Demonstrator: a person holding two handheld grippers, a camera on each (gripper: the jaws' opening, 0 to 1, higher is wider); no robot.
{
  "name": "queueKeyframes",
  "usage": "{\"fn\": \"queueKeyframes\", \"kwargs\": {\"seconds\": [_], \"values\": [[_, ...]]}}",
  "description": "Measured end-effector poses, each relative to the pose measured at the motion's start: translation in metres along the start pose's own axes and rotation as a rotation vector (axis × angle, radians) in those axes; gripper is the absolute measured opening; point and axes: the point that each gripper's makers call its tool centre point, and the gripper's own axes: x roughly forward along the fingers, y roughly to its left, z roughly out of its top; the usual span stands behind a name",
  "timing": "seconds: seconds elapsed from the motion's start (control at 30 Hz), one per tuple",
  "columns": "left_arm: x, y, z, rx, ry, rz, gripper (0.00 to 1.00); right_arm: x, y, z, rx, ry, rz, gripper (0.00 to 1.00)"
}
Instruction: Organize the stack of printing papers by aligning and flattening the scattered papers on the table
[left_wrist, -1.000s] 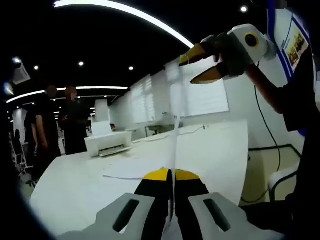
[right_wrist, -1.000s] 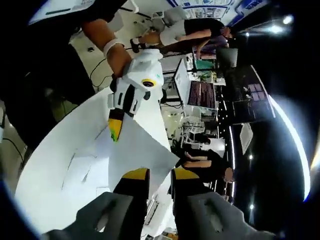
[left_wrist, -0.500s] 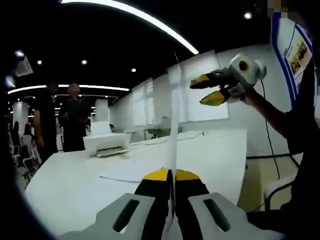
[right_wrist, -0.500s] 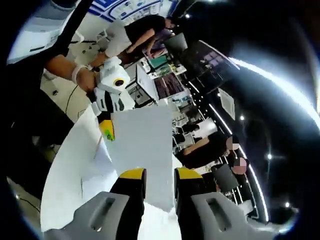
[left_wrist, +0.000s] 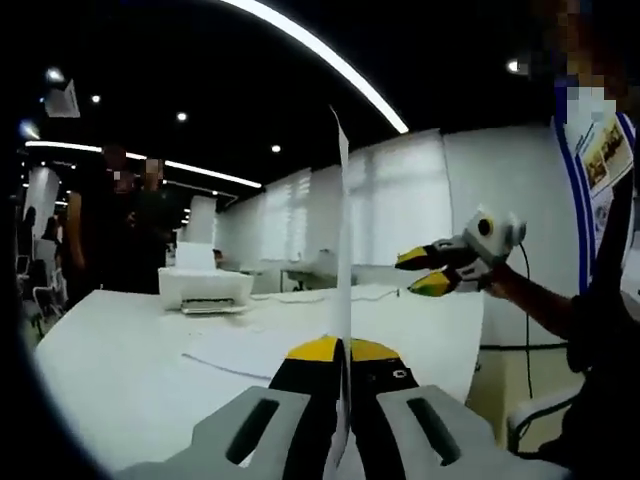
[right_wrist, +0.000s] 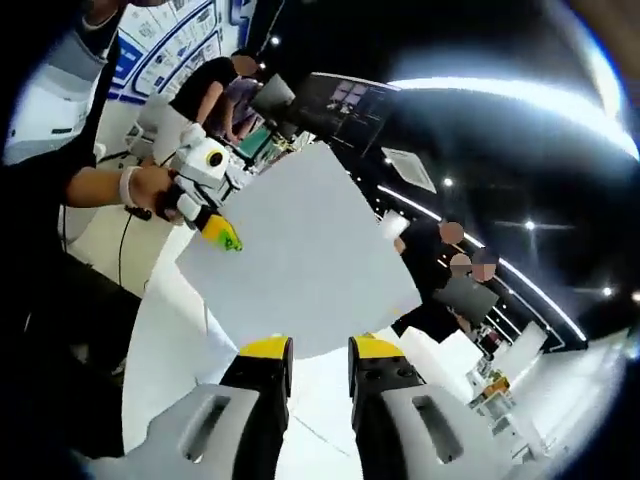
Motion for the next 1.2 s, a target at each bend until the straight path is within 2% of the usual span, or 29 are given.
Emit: {"fn": "queueKeyframes", "kwargs": {"seconds": [0.2, 0.37, 0.5, 0.8, 0.93, 1.2], "values": [[0.001, -0.006, 0.018, -0.133, -0.072, -0.032, 0.06, -0.004, -0.005, -0.005, 0.046, -0.011, -0.021, 0.18], [-0.001, 0.002, 0.015, -0.137, -0.077, -0.008, 0.06, -0.004, -0.004, -0.012, 0.062, -0.010, -0.028, 0.18], [-0.005, 0.009, 0.003, -0.197, -0.059, 0.010, 0.06, -0.003, 0.001, -0.017, 0.115, -0.032, -0.028, 0.18], [-0.022, 0.032, -0.026, -0.224, -0.013, 0.104, 0.06, 0.002, 0.007, -0.033, 0.232, -0.057, -0.024, 0.18], [-0.031, 0.048, -0.040, -0.197, 0.024, 0.175, 0.06, 0.003, 0.009, -0.040, 0.254, -0.054, -0.029, 0.19], [-0.038, 0.060, -0.067, -0.183, 0.069, 0.213, 0.06, 0.009, 0.017, -0.057, 0.336, -0.040, -0.038, 0.21]]}}
